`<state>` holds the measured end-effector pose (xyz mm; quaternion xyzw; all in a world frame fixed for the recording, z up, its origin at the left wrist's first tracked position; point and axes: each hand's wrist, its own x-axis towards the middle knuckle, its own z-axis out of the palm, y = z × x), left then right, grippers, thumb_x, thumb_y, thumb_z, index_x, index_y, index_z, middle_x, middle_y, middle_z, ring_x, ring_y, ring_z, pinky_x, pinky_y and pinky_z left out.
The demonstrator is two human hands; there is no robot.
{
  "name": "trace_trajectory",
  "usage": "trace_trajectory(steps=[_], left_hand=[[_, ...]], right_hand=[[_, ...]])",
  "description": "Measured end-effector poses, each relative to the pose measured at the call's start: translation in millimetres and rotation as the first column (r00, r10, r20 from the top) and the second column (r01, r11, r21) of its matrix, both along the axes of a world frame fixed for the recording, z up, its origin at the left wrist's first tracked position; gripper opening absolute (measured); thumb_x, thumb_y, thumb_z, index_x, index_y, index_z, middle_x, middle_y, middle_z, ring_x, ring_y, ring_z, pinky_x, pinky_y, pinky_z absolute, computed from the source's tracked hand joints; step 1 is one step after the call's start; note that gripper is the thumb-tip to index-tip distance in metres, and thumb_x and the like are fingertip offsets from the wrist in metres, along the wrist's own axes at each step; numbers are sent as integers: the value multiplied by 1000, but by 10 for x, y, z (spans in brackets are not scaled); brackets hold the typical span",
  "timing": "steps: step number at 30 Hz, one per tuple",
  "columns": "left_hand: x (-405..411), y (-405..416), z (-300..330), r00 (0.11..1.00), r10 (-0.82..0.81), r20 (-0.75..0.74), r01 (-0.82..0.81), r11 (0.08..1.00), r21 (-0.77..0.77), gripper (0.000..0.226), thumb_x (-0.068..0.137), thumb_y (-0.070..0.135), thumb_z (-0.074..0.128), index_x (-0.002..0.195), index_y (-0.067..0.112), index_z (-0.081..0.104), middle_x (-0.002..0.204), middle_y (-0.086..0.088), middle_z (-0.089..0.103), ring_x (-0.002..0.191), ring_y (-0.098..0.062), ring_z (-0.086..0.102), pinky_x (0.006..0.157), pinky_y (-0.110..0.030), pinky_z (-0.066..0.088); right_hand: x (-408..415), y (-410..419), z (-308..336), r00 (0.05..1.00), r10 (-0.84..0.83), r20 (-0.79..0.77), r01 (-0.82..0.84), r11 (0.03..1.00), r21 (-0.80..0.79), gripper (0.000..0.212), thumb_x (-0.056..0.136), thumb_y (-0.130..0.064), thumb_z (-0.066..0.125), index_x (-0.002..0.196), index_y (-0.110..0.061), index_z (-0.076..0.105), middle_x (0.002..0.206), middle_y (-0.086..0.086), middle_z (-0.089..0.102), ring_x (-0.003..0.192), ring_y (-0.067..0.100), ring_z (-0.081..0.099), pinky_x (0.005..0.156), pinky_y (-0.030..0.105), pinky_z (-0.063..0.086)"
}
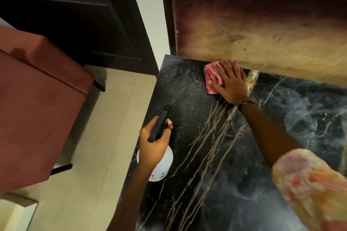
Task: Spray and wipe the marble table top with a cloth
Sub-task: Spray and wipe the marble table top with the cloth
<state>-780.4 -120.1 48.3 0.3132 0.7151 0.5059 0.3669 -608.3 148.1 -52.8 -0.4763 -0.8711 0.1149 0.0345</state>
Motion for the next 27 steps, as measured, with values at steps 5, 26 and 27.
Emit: trace_trajectory(steps=[5, 26, 27], left_hand=[[118, 68, 10, 1000, -29, 5, 29, 998, 54, 25, 85, -5, 56, 86, 18, 65, 78, 6, 67, 70, -7, 64, 62, -13, 47], [441, 410, 24, 986, -164, -12, 165, 978, 125, 16, 81, 1, 55, 87, 13, 64, 82, -1, 66, 81, -6, 65, 81, -16, 51], [457, 416, 22, 985, -173, -18, 174, 977, 127, 15, 81, 1, 54, 87, 10, 64, 81, -1, 66, 82, -8, 65, 83, -17, 50]], right_hand=[[-513, -134, -13, 991, 130, 10, -130, 991, 5, 76, 84, -69, 29, 146, -26, 37, 154, 7, 35, 144, 35, 22, 111, 60, 22], [177, -50, -55, 994, 92, 56, -93, 995, 22, 76, 87, -70, 23, 149, -27, 31, 158, 6, 26, 146, 33, 14, 113, 61, 18], [236, -159, -67, 985, 165, 55, -167, 985, 37, 74, 88, -69, 25, 149, -27, 31, 158, 6, 25, 147, 33, 13, 113, 61, 18]])
